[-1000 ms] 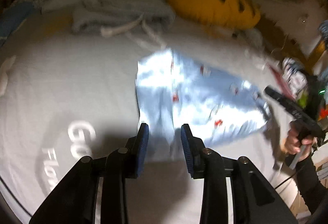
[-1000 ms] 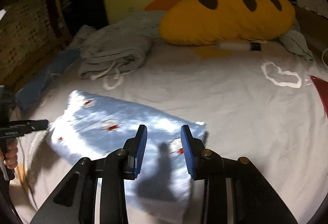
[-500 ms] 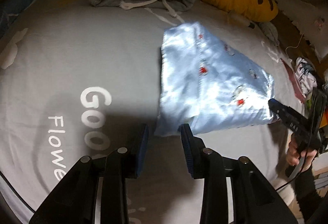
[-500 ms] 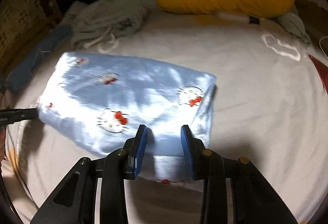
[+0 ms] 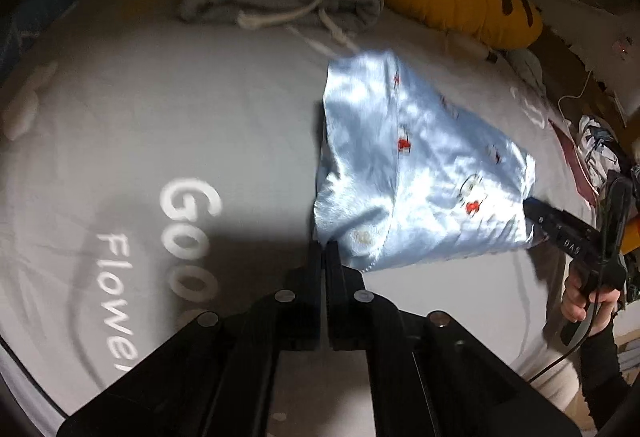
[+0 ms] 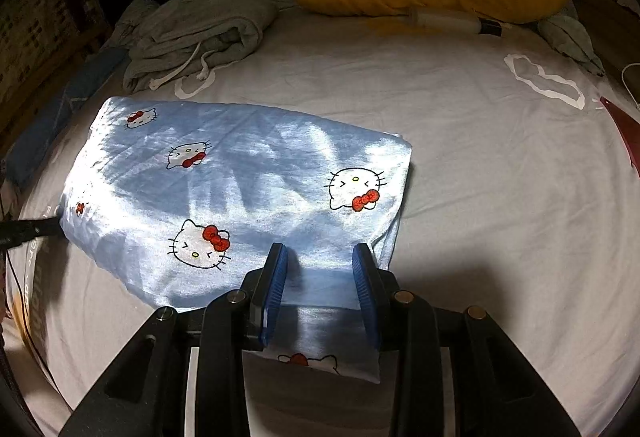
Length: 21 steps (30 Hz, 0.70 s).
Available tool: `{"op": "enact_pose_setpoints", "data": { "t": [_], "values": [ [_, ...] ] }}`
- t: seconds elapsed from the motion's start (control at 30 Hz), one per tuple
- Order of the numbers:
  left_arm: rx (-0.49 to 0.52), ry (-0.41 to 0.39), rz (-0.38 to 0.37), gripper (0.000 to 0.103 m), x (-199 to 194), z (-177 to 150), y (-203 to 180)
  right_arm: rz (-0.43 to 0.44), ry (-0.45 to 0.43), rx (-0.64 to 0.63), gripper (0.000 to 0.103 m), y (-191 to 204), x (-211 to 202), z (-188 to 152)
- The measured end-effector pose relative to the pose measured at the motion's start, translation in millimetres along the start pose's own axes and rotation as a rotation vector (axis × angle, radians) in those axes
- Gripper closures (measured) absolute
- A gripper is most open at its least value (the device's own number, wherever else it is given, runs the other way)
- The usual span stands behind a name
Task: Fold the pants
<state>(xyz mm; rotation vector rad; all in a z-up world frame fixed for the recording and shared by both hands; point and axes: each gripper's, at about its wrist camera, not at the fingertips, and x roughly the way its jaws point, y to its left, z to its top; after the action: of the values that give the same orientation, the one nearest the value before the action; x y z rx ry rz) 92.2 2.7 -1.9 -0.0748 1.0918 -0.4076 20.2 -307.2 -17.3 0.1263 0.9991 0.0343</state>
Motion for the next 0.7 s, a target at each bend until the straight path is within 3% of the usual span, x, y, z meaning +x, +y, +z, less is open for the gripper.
{"op": "enact_pose_setpoints", "data": {
  "t": [0.2,0.47,0.53,0.57,0.6,0.63,0.7],
  "values": [
    [0.004,-0.023,0.039,0.102,-7,5,4,-0.013,0.003,-0.015,0.068,3,1,-1],
    [0.011,0.026,0.091,0.100,4,2,8,0.002,-0.019,0.006,0.068,1,-3,0],
    [0.022,-0.016,0.130,0.091,-3,4,8,0.000,-0.049,0.019,0.067,-3,-9,3],
    [0.022,-0.040,0.135,0.077,-7,5,9,-0.003,-0.065,0.023,0.065,-5,-12,4],
    [0.023,-0.081,0.125,0.072,-13,6,9,-0.007,-0.080,0.028,0.051,-6,-15,6],
    [0.025,-0.109,0.106,0.072,-17,6,9,-0.015,-0.101,0.038,0.036,-9,-19,8],
    [0.039,-0.147,0.051,0.070,-23,7,6,-0.032,-0.148,0.062,0.031,-14,-28,11]
  ]
}}
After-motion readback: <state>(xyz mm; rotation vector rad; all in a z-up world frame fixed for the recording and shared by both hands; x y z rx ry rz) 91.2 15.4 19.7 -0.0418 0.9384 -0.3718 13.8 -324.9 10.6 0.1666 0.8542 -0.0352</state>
